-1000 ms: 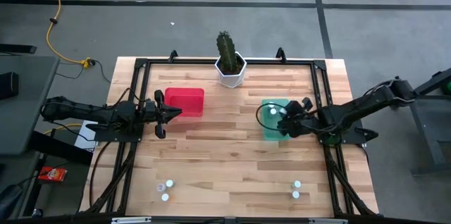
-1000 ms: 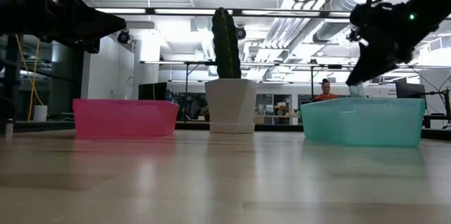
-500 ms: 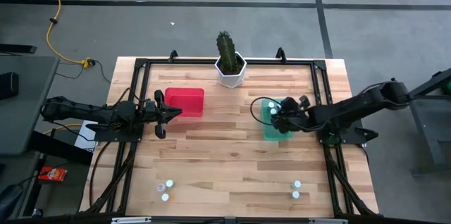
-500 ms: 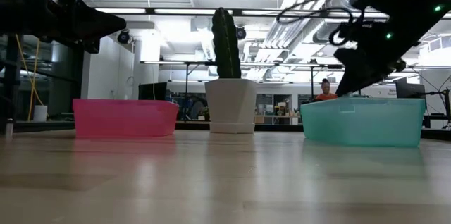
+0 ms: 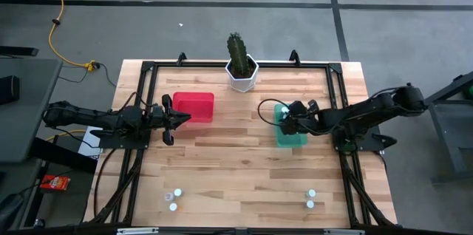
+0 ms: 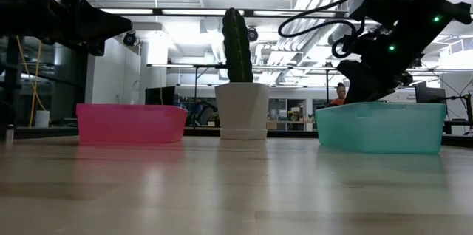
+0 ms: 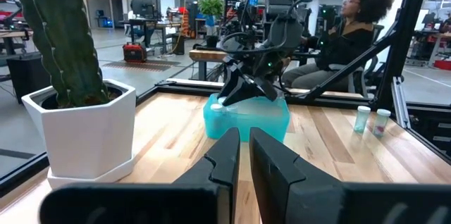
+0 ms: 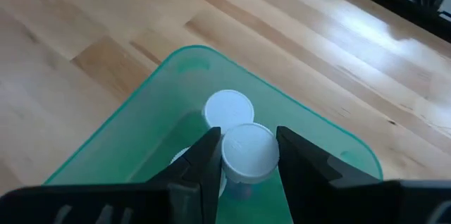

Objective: Pick and place medicine bottles into bin by pill shape (circle, oval)
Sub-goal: Put the top blue capsule bottle into the green bin, then put the blue capsule bottle into the green bin

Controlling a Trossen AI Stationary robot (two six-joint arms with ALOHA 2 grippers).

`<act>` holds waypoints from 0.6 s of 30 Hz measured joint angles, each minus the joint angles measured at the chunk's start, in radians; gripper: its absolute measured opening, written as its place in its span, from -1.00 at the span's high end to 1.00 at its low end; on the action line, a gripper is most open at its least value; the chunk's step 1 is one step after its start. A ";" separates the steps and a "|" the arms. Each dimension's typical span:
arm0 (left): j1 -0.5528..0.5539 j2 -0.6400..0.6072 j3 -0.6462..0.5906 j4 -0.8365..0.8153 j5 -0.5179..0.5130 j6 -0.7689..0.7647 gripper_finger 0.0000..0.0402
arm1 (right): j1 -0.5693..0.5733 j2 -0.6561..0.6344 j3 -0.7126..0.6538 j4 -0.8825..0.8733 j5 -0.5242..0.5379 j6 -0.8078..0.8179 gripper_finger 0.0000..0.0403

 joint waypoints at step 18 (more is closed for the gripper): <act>0.000 0.000 0.000 0.000 0.000 0.000 0.88 | -0.001 -0.040 0.008 -0.054 -0.006 0.019 0.01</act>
